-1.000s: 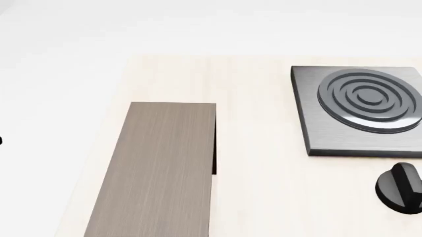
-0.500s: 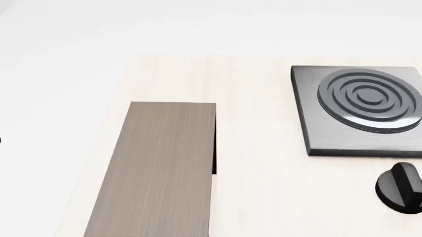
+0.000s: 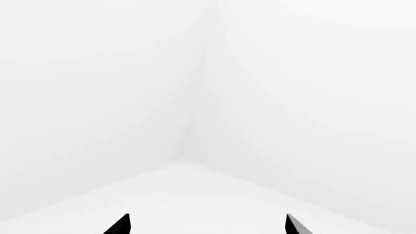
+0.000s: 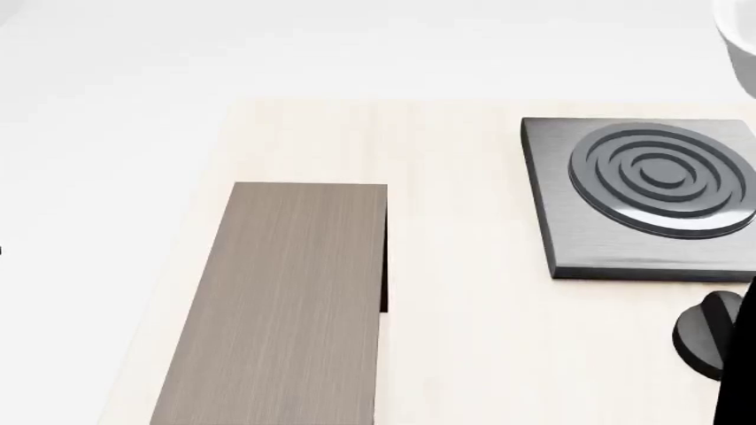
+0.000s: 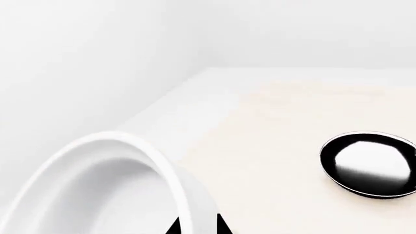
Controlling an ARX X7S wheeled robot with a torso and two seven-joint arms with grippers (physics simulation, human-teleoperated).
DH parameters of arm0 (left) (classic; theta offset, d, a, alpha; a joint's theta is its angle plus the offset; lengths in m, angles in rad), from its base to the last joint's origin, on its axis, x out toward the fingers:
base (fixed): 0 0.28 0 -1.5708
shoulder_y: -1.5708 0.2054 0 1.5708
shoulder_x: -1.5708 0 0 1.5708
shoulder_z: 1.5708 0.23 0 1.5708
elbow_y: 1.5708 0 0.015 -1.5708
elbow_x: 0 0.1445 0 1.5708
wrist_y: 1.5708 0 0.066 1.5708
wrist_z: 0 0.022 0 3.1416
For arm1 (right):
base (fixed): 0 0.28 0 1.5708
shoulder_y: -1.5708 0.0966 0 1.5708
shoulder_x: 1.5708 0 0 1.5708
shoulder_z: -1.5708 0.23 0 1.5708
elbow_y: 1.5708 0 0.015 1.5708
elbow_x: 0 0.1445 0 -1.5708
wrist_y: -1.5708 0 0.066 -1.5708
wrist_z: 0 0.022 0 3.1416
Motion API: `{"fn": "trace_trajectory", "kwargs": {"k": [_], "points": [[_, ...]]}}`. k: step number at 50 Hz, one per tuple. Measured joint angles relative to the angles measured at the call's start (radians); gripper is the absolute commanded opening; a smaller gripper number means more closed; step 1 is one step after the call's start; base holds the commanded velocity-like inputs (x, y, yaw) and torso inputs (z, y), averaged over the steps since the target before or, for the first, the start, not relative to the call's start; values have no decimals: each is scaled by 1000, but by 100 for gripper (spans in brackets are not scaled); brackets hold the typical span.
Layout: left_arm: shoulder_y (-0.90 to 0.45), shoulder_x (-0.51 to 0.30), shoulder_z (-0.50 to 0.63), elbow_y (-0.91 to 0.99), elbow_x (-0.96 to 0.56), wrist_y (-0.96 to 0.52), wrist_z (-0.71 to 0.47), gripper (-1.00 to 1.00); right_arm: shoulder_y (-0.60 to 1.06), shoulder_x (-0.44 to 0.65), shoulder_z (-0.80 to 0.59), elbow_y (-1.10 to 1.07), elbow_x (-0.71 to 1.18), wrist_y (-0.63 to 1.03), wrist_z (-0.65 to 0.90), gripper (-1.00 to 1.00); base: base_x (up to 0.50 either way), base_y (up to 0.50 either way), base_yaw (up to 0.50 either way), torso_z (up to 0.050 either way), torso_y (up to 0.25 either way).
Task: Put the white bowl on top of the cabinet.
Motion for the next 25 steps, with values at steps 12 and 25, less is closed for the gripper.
{"fn": "trace_trajectory", "kwargs": {"k": [12, 25], "points": [[0, -2, 1, -1, -4, 2, -2, 100, 84, -46, 4, 122, 36, 55, -111, -100, 0, 0, 0, 0, 1], [1, -4, 3, -2, -7, 4, -4, 100, 110, -83, -2, 145, 49, 146, -241, -100, 0, 0, 0, 0, 1]]}}
